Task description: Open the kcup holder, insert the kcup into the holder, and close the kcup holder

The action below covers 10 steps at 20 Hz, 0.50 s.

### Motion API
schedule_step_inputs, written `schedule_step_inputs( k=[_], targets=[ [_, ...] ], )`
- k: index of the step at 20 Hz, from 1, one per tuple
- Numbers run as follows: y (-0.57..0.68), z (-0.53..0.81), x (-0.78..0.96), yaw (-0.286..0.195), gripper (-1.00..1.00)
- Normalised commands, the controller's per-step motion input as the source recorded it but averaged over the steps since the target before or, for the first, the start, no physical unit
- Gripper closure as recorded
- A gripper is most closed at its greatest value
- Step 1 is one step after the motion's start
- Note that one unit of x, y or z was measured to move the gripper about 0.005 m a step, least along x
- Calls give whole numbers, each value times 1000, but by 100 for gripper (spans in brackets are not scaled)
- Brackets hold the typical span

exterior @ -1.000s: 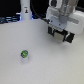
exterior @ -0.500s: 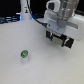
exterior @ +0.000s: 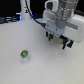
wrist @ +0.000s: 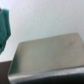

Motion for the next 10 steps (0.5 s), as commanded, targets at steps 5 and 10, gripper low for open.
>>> schedule_step_inputs(
  k=[5,10],
  targets=[
    [-631,295,147,-190,-100],
    [-588,218,68,-230,-100]
  ],
)
